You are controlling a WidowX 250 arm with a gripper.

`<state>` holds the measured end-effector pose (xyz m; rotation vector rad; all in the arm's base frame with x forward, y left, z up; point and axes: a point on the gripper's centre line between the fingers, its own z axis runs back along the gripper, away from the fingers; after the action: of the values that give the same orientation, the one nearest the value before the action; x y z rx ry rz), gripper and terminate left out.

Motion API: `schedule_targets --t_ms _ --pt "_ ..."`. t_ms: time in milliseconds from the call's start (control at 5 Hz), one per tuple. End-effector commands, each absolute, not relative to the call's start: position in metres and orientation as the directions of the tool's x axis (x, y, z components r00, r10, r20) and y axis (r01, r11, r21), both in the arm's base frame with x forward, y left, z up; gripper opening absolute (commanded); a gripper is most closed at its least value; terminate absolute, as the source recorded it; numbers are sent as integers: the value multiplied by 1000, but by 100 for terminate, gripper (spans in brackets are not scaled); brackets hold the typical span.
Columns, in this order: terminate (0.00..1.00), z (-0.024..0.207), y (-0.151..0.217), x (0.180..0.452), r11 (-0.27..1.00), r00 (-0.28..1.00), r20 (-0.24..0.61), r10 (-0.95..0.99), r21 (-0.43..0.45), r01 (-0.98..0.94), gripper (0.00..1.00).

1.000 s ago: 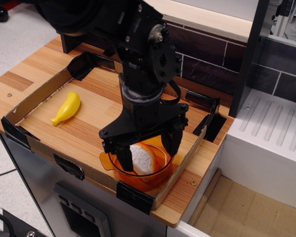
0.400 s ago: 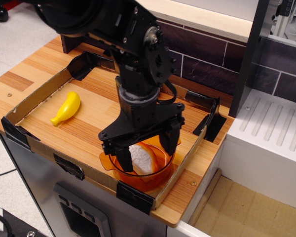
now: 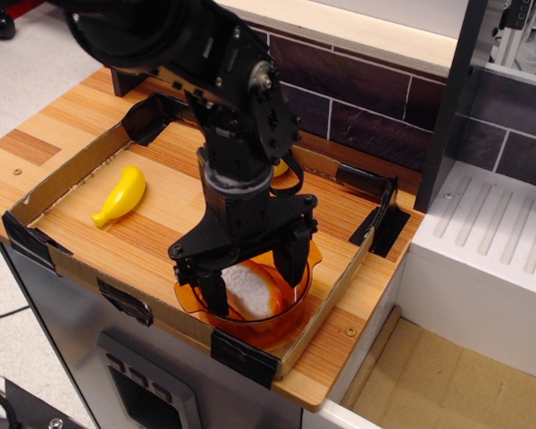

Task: Take sushi out of pot

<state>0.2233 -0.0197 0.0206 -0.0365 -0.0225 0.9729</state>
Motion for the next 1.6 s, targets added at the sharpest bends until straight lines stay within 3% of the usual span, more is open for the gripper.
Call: schedule_targets --t_ms 0,200,400,800,1000,1400 --pt "0 25 -21 234 570 570 23 822 -59 -820 0" --pt "0 29 -20 238 565 565 22 825 -66 -822 0" --pt "0 48 -18 240 569 569 34 822 -90 -817 0" --pt "0 120 -9 241 506 514 14 858 -206 -838 0" --pt "0 127 8 252 472 472 46 880 -170 -865 0" --pt "0 101 74 288 290 286 52 957 -122 -949 0"
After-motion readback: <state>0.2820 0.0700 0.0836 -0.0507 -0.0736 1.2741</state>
